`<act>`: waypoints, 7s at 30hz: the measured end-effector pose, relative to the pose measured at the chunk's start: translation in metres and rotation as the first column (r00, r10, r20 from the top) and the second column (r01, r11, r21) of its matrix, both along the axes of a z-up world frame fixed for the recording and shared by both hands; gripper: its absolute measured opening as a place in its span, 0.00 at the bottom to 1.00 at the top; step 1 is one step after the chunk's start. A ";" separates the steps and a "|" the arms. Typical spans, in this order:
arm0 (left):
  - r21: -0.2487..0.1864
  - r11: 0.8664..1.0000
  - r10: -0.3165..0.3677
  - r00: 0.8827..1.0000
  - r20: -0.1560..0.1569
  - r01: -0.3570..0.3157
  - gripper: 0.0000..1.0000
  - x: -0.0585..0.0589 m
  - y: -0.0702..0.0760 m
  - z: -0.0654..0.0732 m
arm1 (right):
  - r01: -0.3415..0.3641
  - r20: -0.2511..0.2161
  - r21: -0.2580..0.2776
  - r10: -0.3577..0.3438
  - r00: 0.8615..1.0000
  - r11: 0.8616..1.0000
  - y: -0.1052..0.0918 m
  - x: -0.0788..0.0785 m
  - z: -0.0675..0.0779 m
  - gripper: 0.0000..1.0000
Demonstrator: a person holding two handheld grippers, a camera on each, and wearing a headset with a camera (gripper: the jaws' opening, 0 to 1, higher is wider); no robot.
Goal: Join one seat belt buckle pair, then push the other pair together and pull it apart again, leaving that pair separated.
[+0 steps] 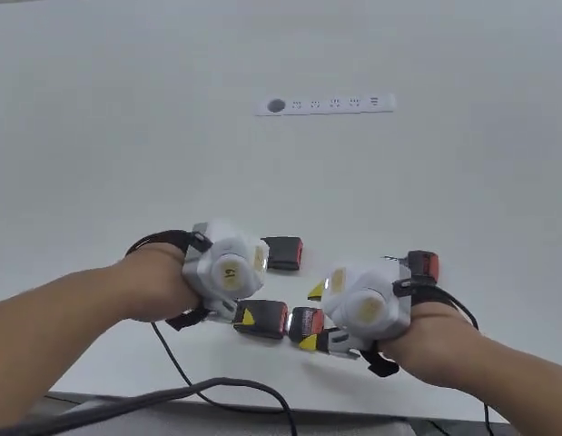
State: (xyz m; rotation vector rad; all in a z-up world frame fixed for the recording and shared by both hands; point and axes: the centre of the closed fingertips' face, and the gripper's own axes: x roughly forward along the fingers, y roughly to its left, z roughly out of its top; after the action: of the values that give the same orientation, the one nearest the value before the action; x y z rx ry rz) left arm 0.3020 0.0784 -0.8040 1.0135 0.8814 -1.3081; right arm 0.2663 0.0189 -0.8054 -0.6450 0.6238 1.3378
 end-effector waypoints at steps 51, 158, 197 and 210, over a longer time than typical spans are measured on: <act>0.027 0.999 0.028 0.999 -0.029 -0.027 0.45 0.080 -0.010 -0.034 | 0.155 0.023 -0.191 -0.154 0.988 0.969 -0.170 0.094 -0.035 0.40; 0.059 0.998 -0.010 1.000 -0.021 0.011 0.31 0.080 -0.006 -0.042 | 0.041 0.005 -0.150 -0.041 0.999 0.988 -0.009 0.111 -0.038 0.31; 0.068 0.998 -0.005 1.000 -0.028 0.007 0.32 0.079 -0.008 -0.040 | 0.091 0.003 -0.192 -0.092 0.996 0.977 -0.094 0.096 -0.039 0.31; 0.076 0.997 0.002 1.000 -0.023 0.000 0.33 0.080 -0.008 -0.038 | 0.116 0.001 -0.262 -0.120 0.993 0.958 -0.153 0.084 -0.038 0.33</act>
State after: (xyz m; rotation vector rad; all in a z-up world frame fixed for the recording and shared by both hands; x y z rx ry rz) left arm 0.3816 0.0704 -0.8424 1.0587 0.9552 -1.2954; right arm 0.3504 -0.1338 -0.8436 -0.7989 0.8472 1.1591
